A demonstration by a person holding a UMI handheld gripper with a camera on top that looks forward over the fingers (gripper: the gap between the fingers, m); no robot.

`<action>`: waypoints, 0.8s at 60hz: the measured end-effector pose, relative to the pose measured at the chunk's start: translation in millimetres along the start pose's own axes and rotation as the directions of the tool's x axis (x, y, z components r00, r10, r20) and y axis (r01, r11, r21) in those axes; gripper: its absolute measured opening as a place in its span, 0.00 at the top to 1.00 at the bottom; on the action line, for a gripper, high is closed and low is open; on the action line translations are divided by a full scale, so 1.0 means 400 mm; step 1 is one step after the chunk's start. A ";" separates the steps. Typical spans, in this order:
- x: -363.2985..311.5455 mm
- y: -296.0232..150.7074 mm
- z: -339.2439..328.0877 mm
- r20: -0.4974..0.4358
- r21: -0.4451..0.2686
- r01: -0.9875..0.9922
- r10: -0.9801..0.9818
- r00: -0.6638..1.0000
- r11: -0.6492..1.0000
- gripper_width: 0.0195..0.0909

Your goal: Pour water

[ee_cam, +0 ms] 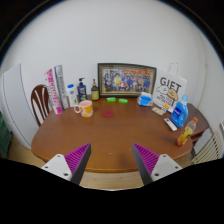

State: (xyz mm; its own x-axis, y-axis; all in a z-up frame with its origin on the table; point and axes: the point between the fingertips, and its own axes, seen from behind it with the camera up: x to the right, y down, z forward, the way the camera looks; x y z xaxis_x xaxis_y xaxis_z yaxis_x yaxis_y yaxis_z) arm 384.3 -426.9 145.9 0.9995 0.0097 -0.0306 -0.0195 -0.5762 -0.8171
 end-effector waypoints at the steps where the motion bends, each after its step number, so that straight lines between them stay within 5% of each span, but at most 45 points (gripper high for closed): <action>1: 0.029 0.005 0.006 -0.004 -0.002 -0.003 0.003 1.000 1.000 0.08; 26: 0.739 0.197 0.162 -0.120 -0.071 -0.087 0.078 0.990 0.994 0.07; 48: 1.123 0.165 0.430 -0.150 0.097 -0.061 0.075 0.986 0.993 0.08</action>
State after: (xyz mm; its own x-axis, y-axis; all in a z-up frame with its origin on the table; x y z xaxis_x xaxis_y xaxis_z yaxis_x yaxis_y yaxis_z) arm 827.7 -320.0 -21.0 0.9876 -0.1567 -0.0053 -0.0830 -0.4935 -0.8658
